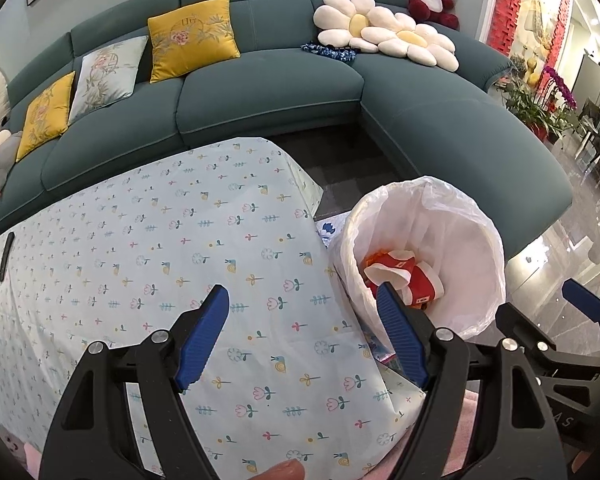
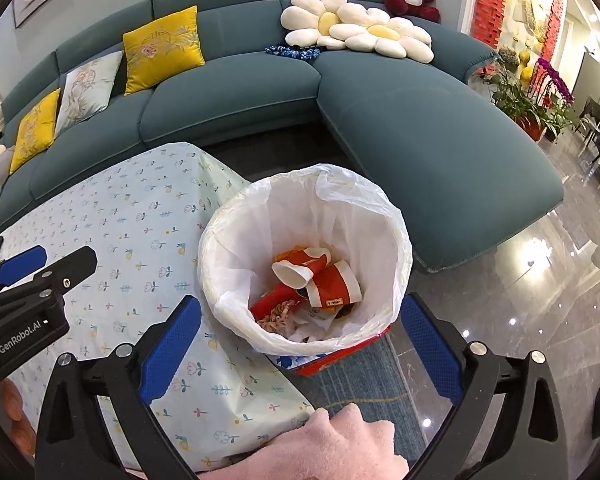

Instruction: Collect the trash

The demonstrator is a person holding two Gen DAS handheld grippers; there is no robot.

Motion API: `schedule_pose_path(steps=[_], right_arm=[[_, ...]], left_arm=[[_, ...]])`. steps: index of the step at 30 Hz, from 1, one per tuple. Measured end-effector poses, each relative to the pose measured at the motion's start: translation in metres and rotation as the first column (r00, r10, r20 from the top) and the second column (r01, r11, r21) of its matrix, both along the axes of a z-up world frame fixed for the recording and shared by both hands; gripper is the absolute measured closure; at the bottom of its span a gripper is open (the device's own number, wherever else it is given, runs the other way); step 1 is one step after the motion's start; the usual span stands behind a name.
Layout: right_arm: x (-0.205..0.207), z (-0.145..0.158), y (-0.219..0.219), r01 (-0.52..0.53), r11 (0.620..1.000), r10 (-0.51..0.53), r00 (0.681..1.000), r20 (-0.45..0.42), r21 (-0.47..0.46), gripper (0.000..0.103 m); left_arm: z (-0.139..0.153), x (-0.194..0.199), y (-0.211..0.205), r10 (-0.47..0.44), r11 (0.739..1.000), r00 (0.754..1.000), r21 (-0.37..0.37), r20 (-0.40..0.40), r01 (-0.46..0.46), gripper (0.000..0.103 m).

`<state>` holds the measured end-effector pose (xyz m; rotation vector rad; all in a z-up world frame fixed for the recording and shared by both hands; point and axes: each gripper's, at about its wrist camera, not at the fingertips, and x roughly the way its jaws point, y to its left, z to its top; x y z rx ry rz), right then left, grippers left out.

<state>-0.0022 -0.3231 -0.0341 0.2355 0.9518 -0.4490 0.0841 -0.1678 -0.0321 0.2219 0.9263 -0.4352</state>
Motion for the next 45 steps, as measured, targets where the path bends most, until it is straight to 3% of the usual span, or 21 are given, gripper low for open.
schedule_pose_path(steps=[24, 45], right_arm=[[-0.005, -0.018, -0.003, 0.014, 1.000, -0.015, 1.000, -0.025, -0.014, 0.007], [-0.005, -0.026, -0.005, 0.019, 1.000, -0.019, 0.999, -0.038, -0.014, 0.007]], left_arm=[[-0.015, -0.009, -0.013, -0.037, 0.999, 0.999, 0.037, -0.019, 0.037, 0.031], [-0.019, -0.008, -0.016, -0.014, 0.999, 0.999, 0.043, -0.030, 0.015, 0.031]])
